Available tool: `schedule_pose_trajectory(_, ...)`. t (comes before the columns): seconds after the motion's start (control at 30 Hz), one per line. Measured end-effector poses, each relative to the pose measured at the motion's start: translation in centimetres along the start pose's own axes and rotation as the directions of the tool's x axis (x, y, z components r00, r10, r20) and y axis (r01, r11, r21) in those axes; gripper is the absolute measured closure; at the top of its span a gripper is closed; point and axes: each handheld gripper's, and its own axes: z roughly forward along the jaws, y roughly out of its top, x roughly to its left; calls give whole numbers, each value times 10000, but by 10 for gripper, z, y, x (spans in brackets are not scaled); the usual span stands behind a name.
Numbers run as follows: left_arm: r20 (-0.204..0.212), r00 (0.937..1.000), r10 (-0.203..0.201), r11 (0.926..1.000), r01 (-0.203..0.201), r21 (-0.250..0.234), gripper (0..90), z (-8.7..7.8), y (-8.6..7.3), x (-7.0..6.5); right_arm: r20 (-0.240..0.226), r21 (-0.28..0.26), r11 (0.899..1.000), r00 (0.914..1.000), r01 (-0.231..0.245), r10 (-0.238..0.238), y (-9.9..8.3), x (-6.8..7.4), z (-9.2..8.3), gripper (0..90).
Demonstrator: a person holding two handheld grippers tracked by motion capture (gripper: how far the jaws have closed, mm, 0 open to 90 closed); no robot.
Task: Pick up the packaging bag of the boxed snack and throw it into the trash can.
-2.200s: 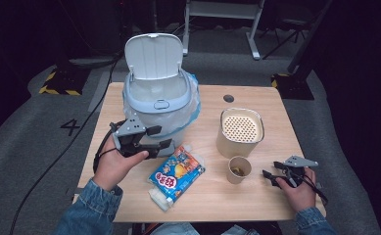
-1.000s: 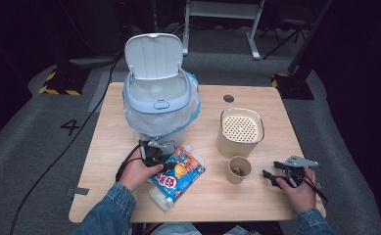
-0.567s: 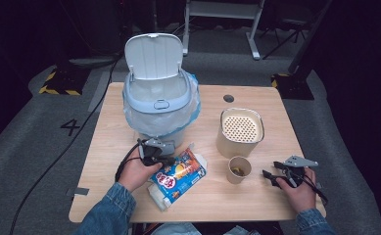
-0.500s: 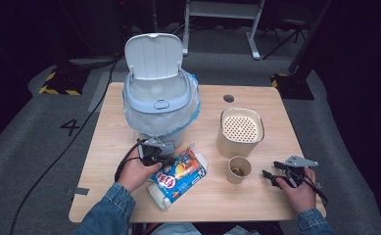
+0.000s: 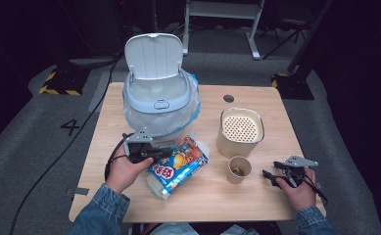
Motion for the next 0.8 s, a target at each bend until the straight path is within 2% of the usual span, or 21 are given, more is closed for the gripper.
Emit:
schedule_pose_trajectory(0.13, -31, 9999, 127, 9979, -128, -635, 893, -14, 7, -2, 0, 0, 10000, 10000, 1, -1, 0, 0, 0, 332)
schedule_pose_trajectory(0.3, -19, 9991, 413, 9916, -412, -1224, 894, -28, 18, -3, -1, 0, 10000, 10000, 1, -1, 0, 0, 0, 332)
schedule_pose_trajectory(0.4, -85, 9987, 499, 9855, -507, -1618, 894, -36, 23, -3, -2, 1, 10000, 10000, -1, 1, 0, 0, 0, 332)
schedule_pose_trajectory(0.6, -252, 9973, 689, 9749, -727, -2104, 894, -46, 33, -4, 1, 0, 10000, 10000, 0, 0, 0, 0, 0, 332)
schedule_pose_trajectory(0.8, -418, 9954, 859, 9608, -938, -2609, 894, -55, 44, -5, 0, 0, 10000, 10000, -2, 2, 0, 0, 0, 332)
